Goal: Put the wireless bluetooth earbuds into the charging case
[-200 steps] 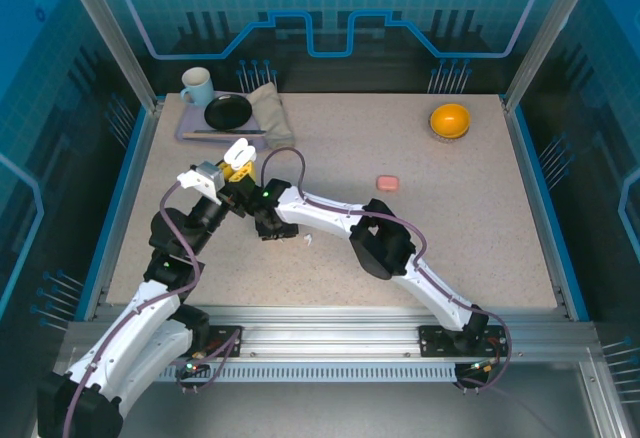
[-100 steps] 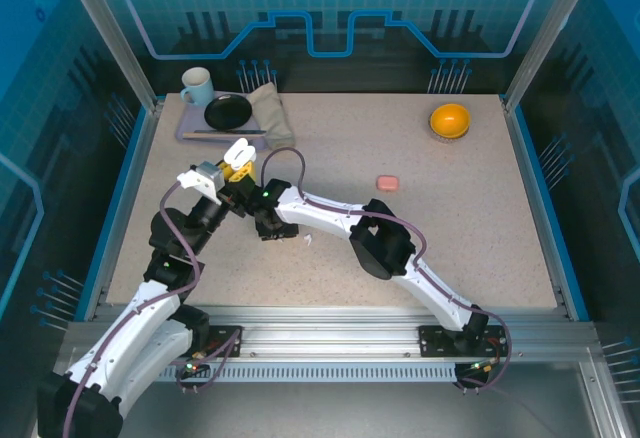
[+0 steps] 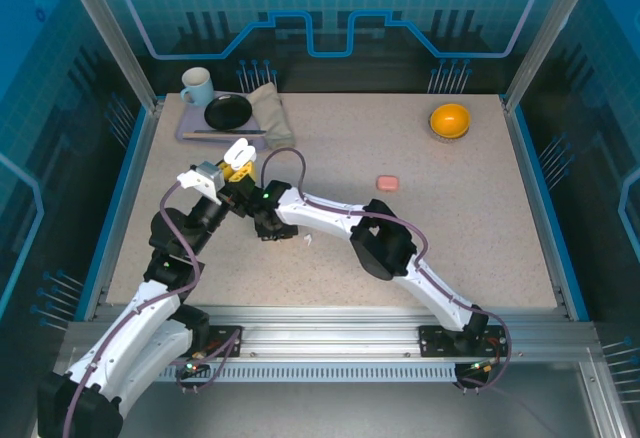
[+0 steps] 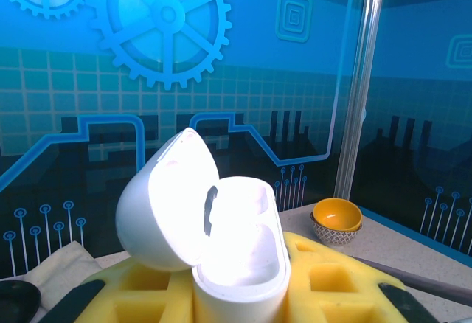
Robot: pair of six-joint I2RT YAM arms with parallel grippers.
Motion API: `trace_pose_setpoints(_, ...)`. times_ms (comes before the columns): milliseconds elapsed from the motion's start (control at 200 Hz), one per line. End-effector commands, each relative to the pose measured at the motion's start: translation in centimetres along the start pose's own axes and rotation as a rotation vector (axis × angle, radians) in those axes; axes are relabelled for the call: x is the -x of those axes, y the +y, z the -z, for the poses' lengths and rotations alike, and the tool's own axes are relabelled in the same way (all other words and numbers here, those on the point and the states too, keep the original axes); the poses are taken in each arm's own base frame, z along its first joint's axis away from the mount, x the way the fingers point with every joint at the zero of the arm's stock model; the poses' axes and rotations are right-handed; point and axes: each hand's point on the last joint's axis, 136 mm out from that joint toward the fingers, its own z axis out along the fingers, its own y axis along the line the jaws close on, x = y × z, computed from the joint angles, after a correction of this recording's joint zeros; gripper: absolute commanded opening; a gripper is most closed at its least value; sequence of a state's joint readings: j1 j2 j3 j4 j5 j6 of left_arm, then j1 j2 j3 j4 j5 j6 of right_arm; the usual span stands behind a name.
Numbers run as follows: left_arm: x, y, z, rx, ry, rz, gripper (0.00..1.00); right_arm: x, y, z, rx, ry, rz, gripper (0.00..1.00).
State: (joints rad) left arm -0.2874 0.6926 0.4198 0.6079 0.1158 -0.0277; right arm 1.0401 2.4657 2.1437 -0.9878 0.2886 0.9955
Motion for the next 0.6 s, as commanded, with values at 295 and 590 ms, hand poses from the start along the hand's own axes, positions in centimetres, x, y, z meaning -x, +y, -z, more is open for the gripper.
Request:
trace_pose_setpoints(295,2.2,-0.2,-0.3,0.001,-0.056,0.0,0.0,0.3,-3.3,3.3,-0.029,-0.073,-0.072,0.24)
trace_pose_setpoints(590,2.5,-0.3,-0.8,-0.008,-0.049,0.003,0.0,2.6,-5.7,6.4,-0.004,-0.176,-0.138,0.24)
